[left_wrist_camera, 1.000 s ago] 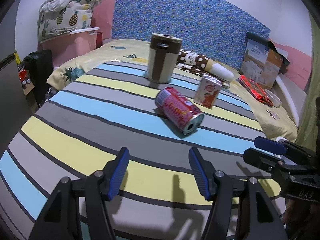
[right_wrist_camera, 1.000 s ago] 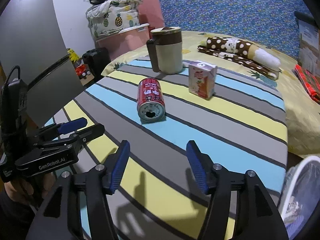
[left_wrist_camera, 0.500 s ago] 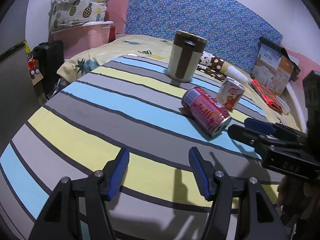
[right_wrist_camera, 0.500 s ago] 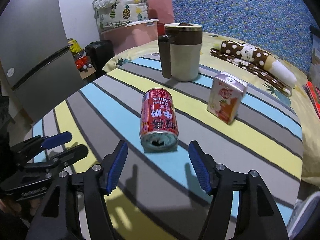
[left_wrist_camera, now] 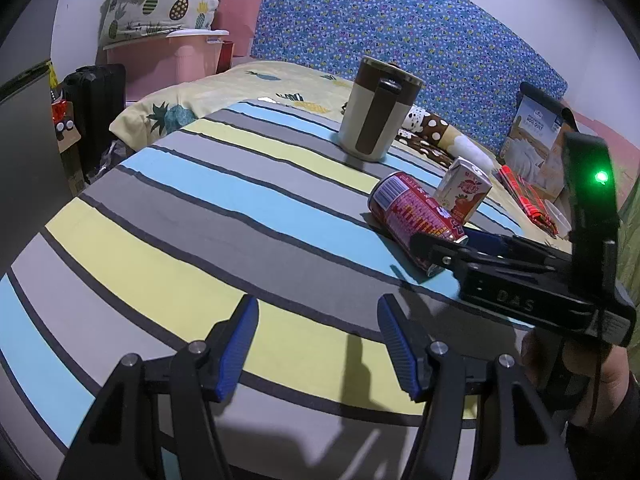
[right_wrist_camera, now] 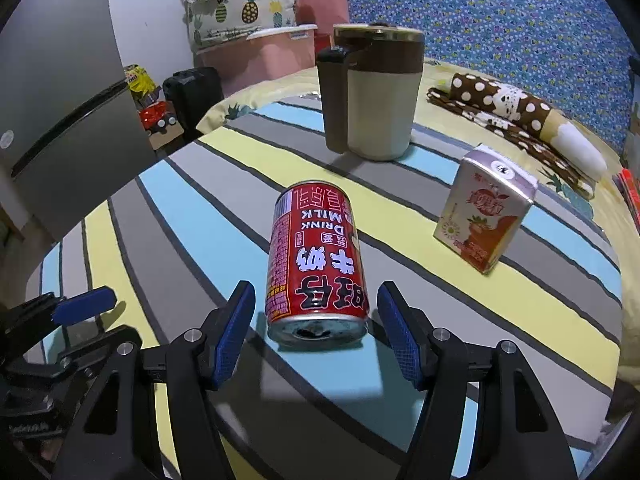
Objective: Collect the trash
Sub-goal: 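Grasp the red milk drink can with the right tool and lift it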
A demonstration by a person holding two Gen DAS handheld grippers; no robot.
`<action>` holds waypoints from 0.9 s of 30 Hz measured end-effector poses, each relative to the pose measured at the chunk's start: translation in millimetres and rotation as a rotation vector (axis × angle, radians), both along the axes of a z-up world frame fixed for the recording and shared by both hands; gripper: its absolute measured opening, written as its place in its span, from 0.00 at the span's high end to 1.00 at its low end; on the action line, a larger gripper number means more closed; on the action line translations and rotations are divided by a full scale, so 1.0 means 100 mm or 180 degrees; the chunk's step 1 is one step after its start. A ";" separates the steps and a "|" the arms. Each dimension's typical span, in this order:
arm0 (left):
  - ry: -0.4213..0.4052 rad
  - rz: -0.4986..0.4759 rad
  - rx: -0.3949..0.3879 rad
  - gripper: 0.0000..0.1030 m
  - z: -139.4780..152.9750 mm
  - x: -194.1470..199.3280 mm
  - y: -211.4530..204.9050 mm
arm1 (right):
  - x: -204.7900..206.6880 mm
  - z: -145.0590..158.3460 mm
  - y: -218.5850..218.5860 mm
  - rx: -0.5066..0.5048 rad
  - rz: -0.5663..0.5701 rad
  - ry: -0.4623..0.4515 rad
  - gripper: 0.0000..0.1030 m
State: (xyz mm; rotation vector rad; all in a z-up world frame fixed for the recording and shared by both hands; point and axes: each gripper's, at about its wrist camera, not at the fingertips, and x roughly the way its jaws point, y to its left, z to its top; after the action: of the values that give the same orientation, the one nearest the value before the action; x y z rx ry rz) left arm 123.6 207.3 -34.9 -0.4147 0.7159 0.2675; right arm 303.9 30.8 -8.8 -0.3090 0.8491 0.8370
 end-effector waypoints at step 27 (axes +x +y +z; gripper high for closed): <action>0.0001 -0.0101 0.0166 0.38 0.16 -0.03 -0.33 | -0.28 0.24 -0.61 0.0249 -0.0265 0.0032 0.47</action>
State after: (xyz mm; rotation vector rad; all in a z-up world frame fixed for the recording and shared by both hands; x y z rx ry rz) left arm 120.1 174.3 -18.5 -0.3534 0.7139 0.2559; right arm 276.3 -30.1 15.1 -0.1995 0.8311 0.7924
